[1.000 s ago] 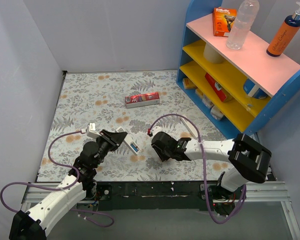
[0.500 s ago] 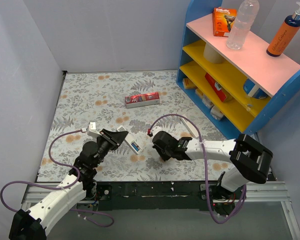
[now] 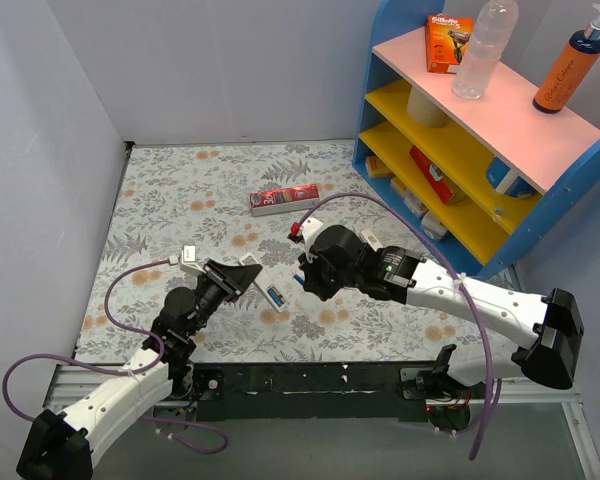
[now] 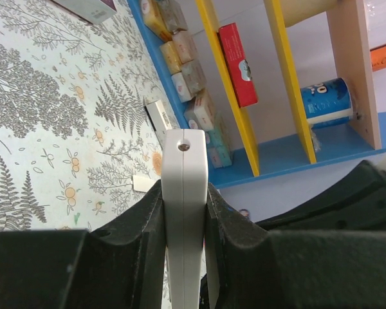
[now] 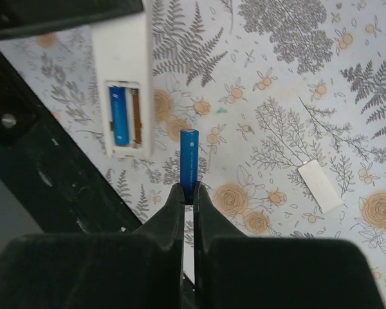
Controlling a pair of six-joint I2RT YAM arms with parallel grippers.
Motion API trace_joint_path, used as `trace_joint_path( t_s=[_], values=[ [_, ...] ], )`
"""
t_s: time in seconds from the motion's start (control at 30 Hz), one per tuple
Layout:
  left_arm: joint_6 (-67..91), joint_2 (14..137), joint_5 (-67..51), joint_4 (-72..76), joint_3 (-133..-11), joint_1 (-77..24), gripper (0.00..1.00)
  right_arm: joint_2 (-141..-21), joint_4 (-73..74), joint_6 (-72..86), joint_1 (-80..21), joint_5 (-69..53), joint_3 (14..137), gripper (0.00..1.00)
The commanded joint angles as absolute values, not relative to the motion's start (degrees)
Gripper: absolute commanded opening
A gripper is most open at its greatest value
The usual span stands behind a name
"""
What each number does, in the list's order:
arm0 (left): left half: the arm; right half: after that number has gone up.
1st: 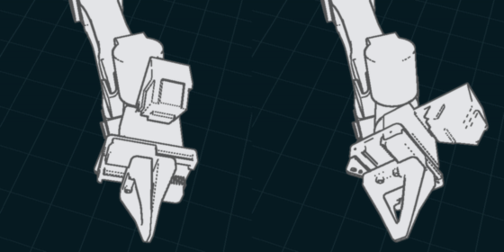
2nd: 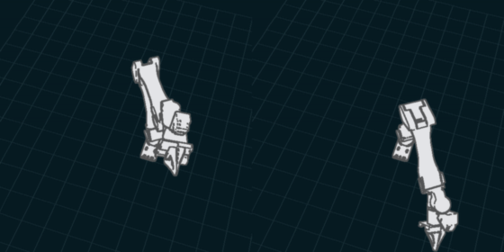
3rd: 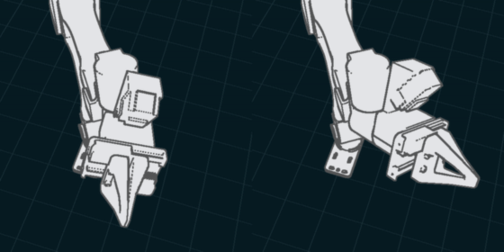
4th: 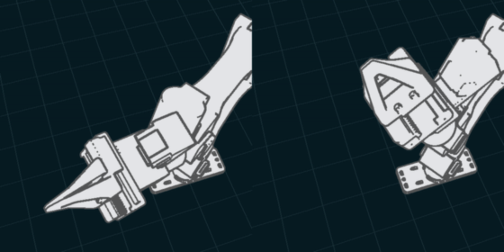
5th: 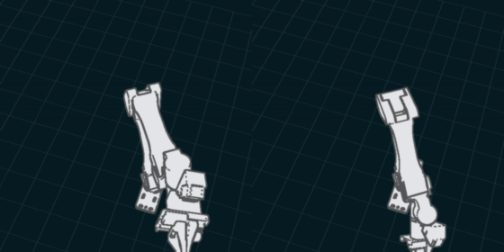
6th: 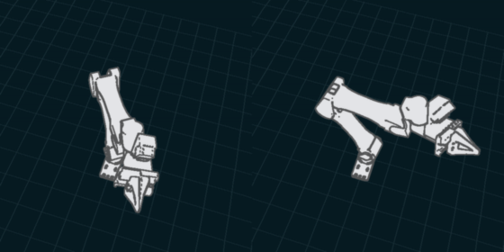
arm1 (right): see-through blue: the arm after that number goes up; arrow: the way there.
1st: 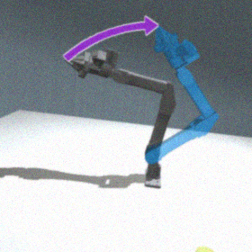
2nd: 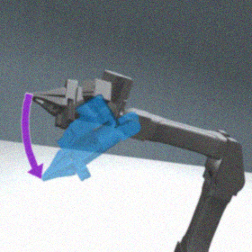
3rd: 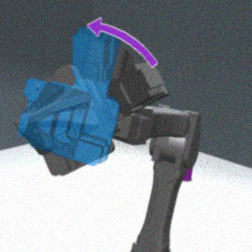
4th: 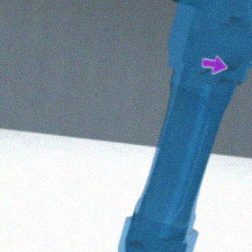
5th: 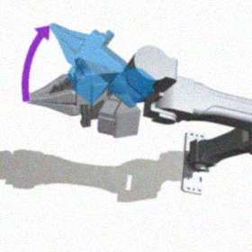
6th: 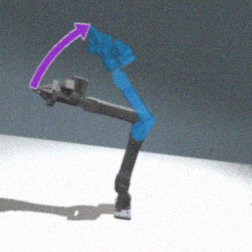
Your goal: Load the batteries into the remote control
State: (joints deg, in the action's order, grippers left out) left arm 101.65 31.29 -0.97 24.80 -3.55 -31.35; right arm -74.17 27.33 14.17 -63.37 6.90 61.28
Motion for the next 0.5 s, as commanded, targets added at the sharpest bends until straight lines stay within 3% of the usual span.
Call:
trace_joint_path(
  t_s=[0.0,0.47],
  values=[
    [103.2,31.9,-3.3,30.3,-2.6,-31.6,0.0,-75.5,35.2,13.7,-63.4,0.4,69.3,0.01],
    [104.7,33.2,-4.5,33.9,-2.4,-31.6,0.0,-84.6,41.0,17.0,-64.2,-6.3,79.6,0.01]
  ],
)
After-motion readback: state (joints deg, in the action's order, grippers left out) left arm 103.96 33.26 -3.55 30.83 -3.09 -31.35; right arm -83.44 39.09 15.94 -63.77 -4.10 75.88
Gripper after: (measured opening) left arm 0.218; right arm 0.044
